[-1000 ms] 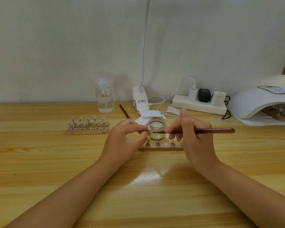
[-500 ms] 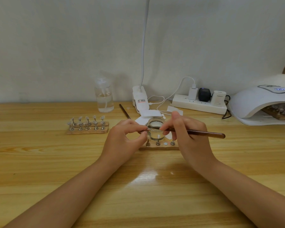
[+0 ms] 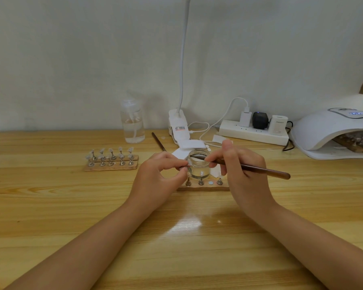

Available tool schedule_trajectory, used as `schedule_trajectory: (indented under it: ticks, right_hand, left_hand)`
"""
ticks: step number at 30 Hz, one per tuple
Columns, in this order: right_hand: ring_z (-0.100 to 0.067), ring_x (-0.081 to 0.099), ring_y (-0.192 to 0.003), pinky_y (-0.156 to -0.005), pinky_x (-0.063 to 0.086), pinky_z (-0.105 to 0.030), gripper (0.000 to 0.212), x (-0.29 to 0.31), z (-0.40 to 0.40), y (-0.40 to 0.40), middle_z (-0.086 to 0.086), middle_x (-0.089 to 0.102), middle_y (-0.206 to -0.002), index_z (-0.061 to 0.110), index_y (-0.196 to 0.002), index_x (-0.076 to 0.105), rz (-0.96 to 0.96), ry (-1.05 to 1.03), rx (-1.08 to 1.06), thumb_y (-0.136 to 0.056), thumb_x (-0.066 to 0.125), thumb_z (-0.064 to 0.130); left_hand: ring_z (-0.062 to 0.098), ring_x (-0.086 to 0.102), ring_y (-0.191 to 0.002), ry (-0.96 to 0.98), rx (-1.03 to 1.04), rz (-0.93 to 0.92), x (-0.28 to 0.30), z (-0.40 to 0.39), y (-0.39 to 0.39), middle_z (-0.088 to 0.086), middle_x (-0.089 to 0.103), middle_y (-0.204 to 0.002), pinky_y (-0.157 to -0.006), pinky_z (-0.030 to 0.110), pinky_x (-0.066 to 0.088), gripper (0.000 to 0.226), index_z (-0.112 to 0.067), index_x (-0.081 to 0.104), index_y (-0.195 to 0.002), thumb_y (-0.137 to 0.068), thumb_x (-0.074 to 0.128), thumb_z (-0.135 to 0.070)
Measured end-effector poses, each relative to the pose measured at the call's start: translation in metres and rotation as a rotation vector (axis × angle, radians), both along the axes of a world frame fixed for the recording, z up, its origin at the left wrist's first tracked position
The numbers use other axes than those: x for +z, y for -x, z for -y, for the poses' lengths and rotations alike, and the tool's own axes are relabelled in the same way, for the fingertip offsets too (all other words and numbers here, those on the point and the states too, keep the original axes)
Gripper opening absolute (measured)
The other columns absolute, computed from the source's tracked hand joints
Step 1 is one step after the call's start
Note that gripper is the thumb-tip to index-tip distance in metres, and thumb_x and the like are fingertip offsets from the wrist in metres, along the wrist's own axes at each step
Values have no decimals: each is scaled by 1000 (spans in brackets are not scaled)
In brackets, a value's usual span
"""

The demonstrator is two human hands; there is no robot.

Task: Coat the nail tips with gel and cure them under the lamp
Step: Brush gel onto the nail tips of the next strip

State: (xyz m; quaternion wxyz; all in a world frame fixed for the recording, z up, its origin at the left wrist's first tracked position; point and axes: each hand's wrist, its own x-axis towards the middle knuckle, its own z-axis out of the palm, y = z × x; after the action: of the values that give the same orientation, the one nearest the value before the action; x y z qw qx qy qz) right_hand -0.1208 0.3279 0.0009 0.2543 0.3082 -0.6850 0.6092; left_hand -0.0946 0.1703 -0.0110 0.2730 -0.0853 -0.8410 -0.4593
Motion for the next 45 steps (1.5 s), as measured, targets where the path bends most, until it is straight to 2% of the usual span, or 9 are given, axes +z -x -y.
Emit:
schedule_trajectory:
  ticks: [3,10,17,20,24,27,31,41,45]
  right_hand:
    - [5,56,-59,-63,40,-7,35,-1,1,1,16,60,-59,17,-68,67,8,-43,0,-92,43,21]
    - [2,56,-55,-57,39,-7,39,-1,1,0,10,61,-56,13,-64,68,45,-20,26,-91,41,23]
    - [-4,56,-50,-56,40,-10,46,-2,-2,0,-1,62,-51,23,-52,65,134,56,7,-87,41,42]
    - [-4,56,-51,-56,39,-9,44,0,-2,-2,0,62,-52,22,-54,65,119,109,15,-86,41,43]
    - [2,55,-53,-57,39,-9,39,0,1,-2,7,62,-53,19,-63,67,100,72,6,-90,41,29]
    - [3,56,-55,-60,40,-8,38,1,3,-2,9,62,-56,17,-65,68,97,28,11,-90,41,27]
    - [3,55,-53,-56,39,-8,40,0,2,-2,9,61,-54,14,-64,68,110,37,29,-90,41,28]
    - [-6,54,-46,-54,38,-9,52,-2,-1,0,-8,60,-50,16,-51,65,164,115,18,-90,36,32]
    - [-2,54,-49,-54,38,-8,48,-1,-1,-1,4,61,-49,16,-56,65,155,163,12,-91,35,30]
  left_hand:
    - [6,58,-84,1,-5,-7,0,0,0,-15,63,-75,-81,11,41,32,-40,65,-80,-77,68,-9]
    - [7,58,-85,-6,-8,3,0,0,0,-12,63,-76,-82,13,42,30,-39,65,-79,-77,68,-10]
    - [5,58,-86,-12,-17,0,2,0,0,-12,64,-77,-82,9,40,29,-38,66,-79,-77,68,-9]
    - [6,58,-86,-17,-20,4,1,0,-1,-13,64,-77,-83,11,41,31,-40,65,-79,-77,68,-9]
    - [6,58,-84,-18,-22,0,1,0,0,-14,63,-76,-82,12,42,32,-40,65,-79,-77,68,-8]
    - [7,59,-85,-20,-26,3,1,-1,-1,-13,63,-77,-83,14,42,31,-38,66,-80,-77,68,-8]
    - [7,59,-85,-17,-21,7,1,-1,-1,-12,63,-77,-83,15,43,32,-39,65,-79,-77,68,-7]
    - [6,58,-87,-9,-22,5,2,-1,0,-13,63,-79,-85,13,42,32,-40,64,-81,-78,68,-8]
    - [9,59,-88,-1,-40,-5,2,-1,-1,-13,64,-82,-84,13,42,29,-36,64,-85,-78,69,-8]
